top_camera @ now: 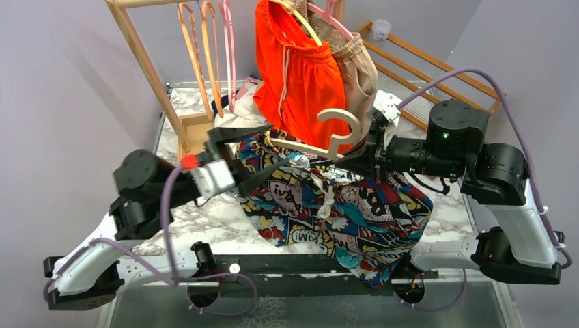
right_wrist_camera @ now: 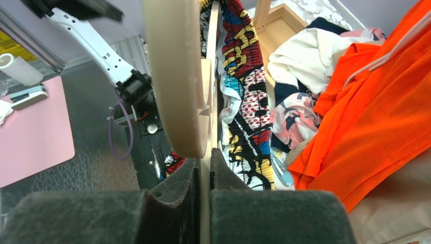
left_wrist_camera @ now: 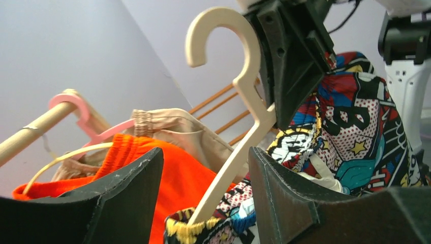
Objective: Place the shorts on the hanger
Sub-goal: Hang the shorts on the hanger, then place the hanger at the clothesline.
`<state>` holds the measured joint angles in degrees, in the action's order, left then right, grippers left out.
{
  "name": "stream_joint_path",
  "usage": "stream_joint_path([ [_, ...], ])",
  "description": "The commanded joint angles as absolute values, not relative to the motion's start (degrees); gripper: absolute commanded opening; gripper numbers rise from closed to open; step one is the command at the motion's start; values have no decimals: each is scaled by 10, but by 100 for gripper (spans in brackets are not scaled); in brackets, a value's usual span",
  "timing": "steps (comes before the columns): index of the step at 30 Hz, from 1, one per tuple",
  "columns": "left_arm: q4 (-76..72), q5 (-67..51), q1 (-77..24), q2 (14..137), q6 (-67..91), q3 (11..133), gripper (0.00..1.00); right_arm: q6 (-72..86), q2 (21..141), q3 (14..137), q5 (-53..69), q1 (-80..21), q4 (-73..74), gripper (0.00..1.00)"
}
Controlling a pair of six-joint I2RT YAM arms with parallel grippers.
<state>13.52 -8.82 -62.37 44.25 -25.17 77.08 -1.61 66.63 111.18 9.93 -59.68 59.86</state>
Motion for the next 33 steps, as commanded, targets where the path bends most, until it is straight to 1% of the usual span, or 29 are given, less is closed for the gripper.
stream_joint_path([
  [1,140,-124,-623,467,-277,788,65,-14,656,1111,57,-598,561,1],
  [7,52,-33,-623,385,-282,704,65,14,699,1163,-42,-599,601,1],
  [12,60,29,-623,309,-272,669,65,32,712,1202,-122,-598,620,1],
  [15,67,60,-623,260,-259,638,65,49,722,1216,-185,-598,595,1],
  [17,78,79,-623,231,-250,617,65,56,733,1221,-204,-598,567,1],
  [23,102,104,-623,166,-217,569,65,62,801,1271,-230,-598,513,1],
  [27,103,116,-623,128,-199,536,65,64,842,1297,-219,-599,472,1],
  [33,103,113,-623,100,-168,493,65,72,896,1329,-233,-598,425,1],
])
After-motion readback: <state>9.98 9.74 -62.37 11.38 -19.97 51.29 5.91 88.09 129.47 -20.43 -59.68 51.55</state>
